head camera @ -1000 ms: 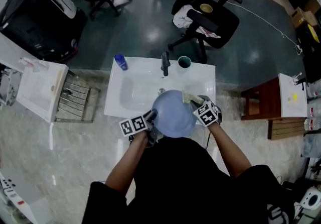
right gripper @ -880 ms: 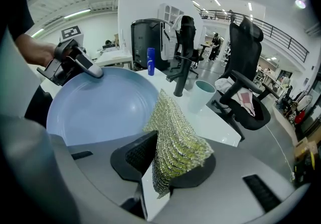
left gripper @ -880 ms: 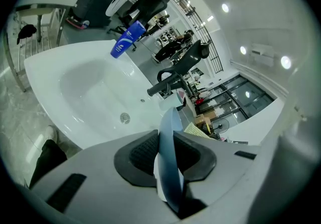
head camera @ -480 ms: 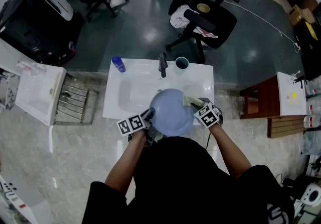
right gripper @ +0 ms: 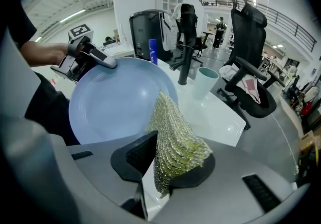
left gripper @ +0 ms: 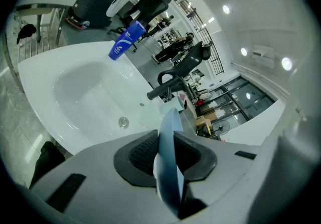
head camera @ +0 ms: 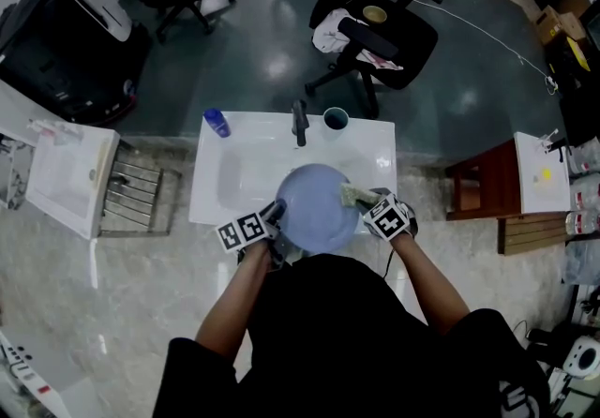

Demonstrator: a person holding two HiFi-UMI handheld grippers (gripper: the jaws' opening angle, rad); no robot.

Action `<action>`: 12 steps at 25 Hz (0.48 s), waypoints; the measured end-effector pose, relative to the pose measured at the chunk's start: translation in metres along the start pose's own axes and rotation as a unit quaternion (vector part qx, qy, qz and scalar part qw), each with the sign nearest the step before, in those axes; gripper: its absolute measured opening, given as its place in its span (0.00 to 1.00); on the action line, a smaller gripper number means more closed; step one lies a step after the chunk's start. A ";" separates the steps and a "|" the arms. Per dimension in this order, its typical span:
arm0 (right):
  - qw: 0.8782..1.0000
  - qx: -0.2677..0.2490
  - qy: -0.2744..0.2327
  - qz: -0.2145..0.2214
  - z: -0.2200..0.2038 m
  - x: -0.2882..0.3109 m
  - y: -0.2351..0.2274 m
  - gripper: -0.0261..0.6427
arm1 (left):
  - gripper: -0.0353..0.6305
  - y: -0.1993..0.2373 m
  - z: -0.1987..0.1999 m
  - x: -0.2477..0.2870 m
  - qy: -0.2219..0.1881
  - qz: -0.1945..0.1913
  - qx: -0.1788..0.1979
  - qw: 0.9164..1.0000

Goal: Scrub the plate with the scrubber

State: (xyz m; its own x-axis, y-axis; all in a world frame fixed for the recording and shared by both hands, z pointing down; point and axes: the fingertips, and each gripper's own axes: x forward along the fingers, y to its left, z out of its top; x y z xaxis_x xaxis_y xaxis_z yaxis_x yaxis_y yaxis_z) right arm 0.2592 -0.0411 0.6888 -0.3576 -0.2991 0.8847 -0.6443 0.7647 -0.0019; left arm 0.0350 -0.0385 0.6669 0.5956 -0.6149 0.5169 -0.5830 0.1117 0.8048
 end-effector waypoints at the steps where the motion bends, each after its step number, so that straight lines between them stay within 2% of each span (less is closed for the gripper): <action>1: 1.000 0.001 0.003 0.003 -0.001 0.000 0.001 0.15 | 0.15 0.000 0.000 0.000 0.001 0.001 0.001 1.000; 12: 0.999 0.005 0.042 0.026 -0.018 0.003 0.024 0.15 | 0.15 0.010 0.002 0.008 0.014 0.000 -0.001 1.000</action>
State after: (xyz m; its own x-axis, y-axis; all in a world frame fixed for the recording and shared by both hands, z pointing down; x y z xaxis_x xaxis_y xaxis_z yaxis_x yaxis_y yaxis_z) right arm 0.2553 -0.0133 0.7001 -0.3338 -0.2093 0.9191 -0.6332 0.7721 -0.0542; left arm 0.0331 -0.0438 0.6793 0.6111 -0.5926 0.5248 -0.5814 0.1138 0.8056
